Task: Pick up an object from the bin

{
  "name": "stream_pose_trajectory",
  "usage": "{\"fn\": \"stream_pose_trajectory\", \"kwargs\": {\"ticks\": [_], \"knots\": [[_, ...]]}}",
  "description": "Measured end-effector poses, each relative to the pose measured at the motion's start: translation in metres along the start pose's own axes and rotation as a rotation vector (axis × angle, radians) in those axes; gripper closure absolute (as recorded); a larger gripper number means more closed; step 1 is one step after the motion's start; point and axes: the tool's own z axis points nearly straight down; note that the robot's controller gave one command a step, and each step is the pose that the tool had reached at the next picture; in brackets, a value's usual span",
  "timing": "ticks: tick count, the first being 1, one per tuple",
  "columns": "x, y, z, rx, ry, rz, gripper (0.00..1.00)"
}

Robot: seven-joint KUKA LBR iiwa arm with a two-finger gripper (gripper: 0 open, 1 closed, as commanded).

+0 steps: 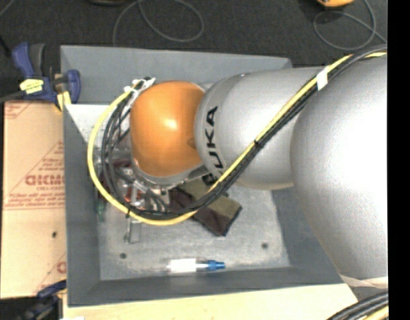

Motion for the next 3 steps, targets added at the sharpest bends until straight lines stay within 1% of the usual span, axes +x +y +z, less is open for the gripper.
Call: {"fn": "stream_pose_trajectory", "kwargs": {"ticks": [1,2,3], "knots": [[-0.002,-0.001,-0.005,-0.002,-0.008,0.005,0.0],[-0.045,-0.049,0.053,-0.002,-0.01,-0.087,0.0],[-0.076,-0.066,0.082,-0.01,-0.031,0.021,0.0]]}}
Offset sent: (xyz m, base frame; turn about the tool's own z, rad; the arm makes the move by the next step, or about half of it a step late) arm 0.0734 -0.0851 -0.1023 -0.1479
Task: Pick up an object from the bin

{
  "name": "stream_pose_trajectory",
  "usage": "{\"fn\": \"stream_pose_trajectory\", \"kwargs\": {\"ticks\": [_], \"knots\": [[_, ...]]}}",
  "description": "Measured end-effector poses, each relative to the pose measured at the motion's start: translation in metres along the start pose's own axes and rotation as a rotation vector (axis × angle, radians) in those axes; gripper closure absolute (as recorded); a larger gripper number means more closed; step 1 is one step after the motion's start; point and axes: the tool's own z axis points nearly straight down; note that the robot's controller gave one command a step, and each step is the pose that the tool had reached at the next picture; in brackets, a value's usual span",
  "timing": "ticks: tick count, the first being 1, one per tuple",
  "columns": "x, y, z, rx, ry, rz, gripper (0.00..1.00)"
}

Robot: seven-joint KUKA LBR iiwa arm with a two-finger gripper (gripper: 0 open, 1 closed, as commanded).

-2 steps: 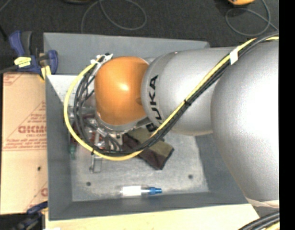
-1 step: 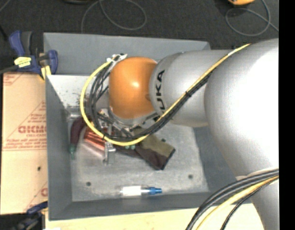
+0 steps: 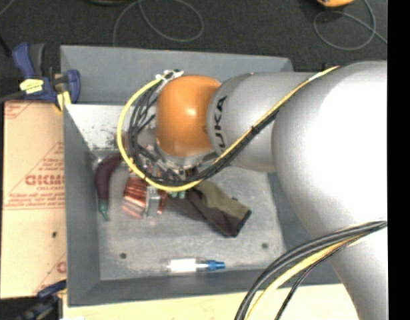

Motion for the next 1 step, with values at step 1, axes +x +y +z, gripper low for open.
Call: {"fn": "stream_pose_trajectory", "kwargs": {"ticks": [1], "knots": [[0.0016,-0.0475,0.0162,0.006,0.022,-0.047,0.0]]}}
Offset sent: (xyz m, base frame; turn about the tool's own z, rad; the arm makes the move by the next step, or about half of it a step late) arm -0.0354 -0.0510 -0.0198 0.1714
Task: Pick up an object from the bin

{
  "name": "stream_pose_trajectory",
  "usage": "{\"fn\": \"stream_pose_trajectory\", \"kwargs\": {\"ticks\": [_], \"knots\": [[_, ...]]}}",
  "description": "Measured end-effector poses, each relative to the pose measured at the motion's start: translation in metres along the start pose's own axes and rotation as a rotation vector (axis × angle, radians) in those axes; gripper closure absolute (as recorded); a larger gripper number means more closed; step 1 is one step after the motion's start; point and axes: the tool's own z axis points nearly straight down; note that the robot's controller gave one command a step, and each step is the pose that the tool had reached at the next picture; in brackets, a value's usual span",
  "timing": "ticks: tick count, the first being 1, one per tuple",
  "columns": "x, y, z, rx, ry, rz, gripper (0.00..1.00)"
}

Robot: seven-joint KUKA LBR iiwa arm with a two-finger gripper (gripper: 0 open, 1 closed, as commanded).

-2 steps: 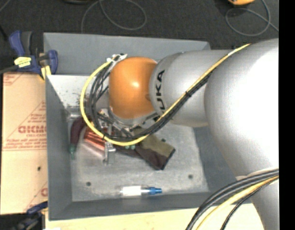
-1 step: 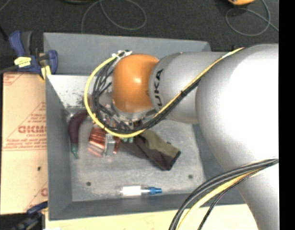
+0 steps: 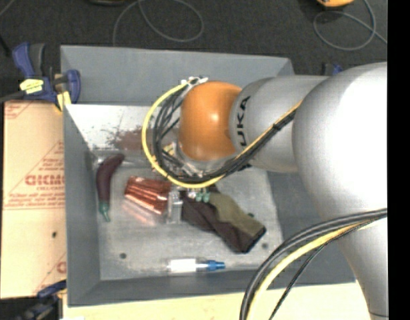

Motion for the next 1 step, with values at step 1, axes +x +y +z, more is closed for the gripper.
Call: {"fn": "stream_pose_trajectory", "kwargs": {"ticks": [1], "knots": [[0.0251,-0.0091,0.002,-0.006,-0.018,0.201,0.0]]}}
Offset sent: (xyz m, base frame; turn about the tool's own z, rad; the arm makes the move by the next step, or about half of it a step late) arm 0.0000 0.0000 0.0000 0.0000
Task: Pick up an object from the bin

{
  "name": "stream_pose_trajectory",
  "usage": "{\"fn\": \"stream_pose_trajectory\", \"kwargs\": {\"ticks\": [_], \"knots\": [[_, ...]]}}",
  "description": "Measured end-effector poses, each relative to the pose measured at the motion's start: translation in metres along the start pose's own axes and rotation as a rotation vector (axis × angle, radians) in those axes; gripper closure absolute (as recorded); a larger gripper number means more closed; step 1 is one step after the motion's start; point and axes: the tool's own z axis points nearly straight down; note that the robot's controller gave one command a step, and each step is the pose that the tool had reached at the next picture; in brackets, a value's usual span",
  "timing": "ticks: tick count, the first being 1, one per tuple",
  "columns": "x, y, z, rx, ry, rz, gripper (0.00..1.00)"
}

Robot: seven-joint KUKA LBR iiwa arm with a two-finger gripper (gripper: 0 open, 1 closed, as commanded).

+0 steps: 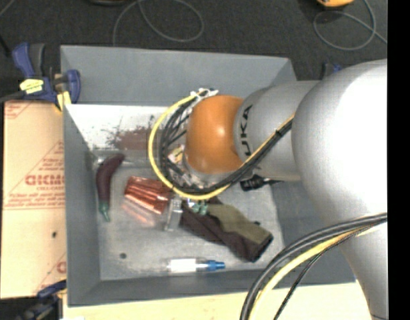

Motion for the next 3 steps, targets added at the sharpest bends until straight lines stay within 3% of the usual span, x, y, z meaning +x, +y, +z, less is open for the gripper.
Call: {"fn": "stream_pose_trajectory", "kwargs": {"ticks": [1,3], "knots": [[-0.0246,0.0135,-0.0027,0.005,0.013,-0.2,1.0],[-0.0239,0.0133,-0.0056,0.005,0.015,-0.199,1.0]]}}
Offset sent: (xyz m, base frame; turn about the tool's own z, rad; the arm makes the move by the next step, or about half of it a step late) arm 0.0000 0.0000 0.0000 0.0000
